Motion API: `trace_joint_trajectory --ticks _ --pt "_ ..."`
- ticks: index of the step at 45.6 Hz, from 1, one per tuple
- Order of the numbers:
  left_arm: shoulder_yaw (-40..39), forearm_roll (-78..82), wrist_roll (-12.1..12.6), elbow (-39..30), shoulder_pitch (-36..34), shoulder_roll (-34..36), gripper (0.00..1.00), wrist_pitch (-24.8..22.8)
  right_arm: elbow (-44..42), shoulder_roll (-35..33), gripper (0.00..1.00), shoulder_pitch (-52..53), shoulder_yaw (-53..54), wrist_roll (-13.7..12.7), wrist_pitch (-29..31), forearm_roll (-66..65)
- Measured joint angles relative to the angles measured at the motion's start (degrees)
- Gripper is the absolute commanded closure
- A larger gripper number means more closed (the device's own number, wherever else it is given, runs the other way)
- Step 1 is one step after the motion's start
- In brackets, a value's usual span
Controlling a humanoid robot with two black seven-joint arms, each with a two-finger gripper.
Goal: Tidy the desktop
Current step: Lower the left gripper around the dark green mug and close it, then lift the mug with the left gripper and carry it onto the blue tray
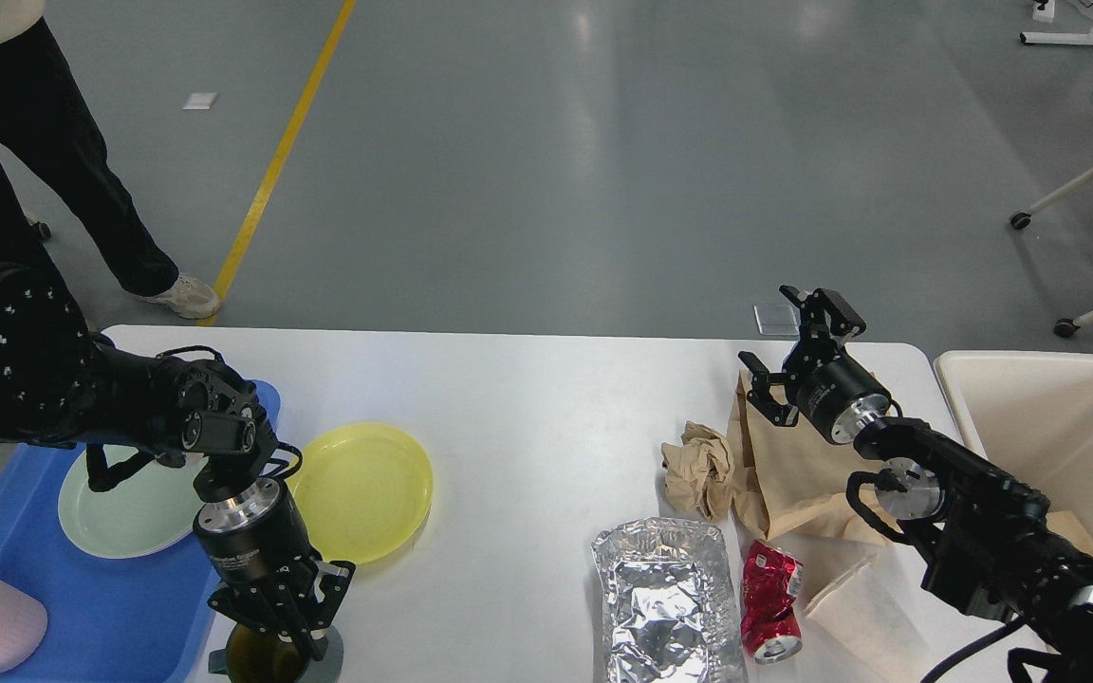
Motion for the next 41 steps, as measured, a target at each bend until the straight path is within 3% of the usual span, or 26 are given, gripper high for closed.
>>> trace_joint_trajectory --ticks 10,21,31,41 --pt "0.0 0.1 0.0 0.0 -0.8 0.4 1.0 -3.1 0.0 0.0 0.0 0.0 0.0 0.0 0.0 0.0" --pt "0.3 0.0 -0.3 -0.1 -7.4 2.0 1.0 -3.6 0.0 0.0 0.0 0.0 0.0 0.0 0.0 0.0" --pt "0.3 0.0 0.0 -0.2 -13.5 8.4 1.0 -3.6 0.0 0.0 0.0 0.0 0.0 0.0 0.0 0.0" --pt "0.7 0.0 0.3 0.0 -13.3 12.3 1.0 -3.6 0.0 0.0 0.0 0.0 0.0 0.0 0.0 0.0"
